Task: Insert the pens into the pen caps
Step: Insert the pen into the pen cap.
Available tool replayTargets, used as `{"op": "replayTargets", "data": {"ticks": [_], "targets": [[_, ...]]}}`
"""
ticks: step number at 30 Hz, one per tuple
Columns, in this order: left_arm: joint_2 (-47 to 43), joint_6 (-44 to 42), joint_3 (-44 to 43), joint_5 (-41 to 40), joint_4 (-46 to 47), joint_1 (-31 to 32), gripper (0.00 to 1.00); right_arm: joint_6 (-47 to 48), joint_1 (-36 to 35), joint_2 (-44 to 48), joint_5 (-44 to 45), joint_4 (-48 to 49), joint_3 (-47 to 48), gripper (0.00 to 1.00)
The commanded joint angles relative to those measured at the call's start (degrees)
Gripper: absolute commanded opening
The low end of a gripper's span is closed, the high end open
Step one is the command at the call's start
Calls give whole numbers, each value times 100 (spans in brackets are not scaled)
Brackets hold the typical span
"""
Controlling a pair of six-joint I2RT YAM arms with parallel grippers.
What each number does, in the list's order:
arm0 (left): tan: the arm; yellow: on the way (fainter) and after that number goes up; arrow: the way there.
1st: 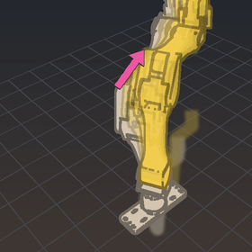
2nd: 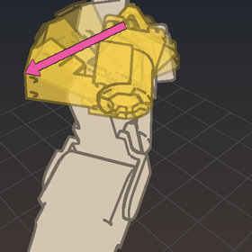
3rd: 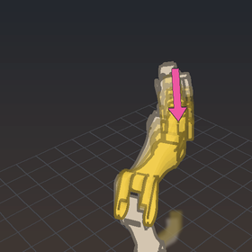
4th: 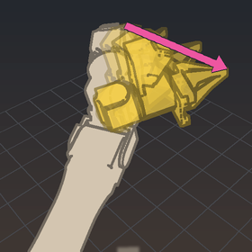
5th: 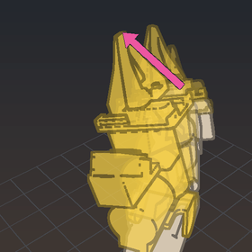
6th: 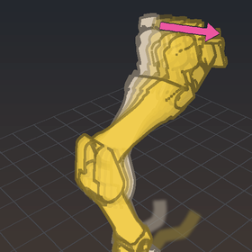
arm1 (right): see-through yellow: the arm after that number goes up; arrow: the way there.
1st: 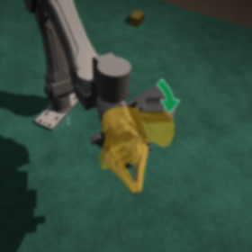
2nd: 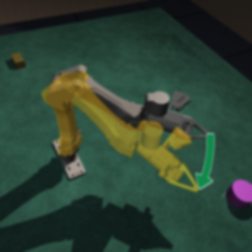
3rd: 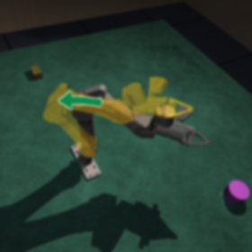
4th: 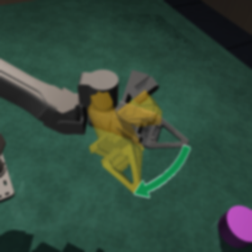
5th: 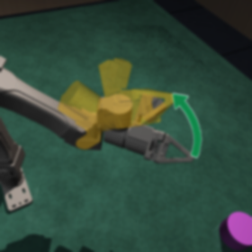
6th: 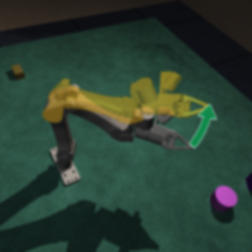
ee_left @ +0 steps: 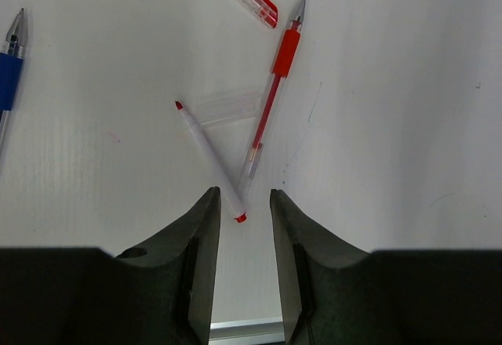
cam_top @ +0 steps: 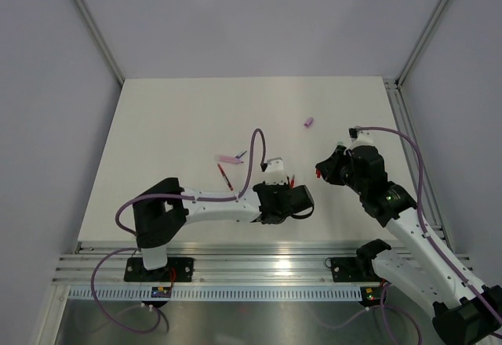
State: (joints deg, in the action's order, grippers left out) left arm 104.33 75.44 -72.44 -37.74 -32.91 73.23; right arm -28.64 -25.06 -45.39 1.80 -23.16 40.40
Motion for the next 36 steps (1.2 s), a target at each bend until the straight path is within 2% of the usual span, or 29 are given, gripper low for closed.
{"op": "replayTargets", "data": {"ticks": [1,12,36], "targets": [[-18,261,169,-15,337,-151,34,122,63,65,-154,233,-6,5],[184,138,231,91,531,-274,33,96,63,74,-119,347,-94,5],[535,120,336,205,346,-371,29,105,63,83,-154,461,-191,6]]}}
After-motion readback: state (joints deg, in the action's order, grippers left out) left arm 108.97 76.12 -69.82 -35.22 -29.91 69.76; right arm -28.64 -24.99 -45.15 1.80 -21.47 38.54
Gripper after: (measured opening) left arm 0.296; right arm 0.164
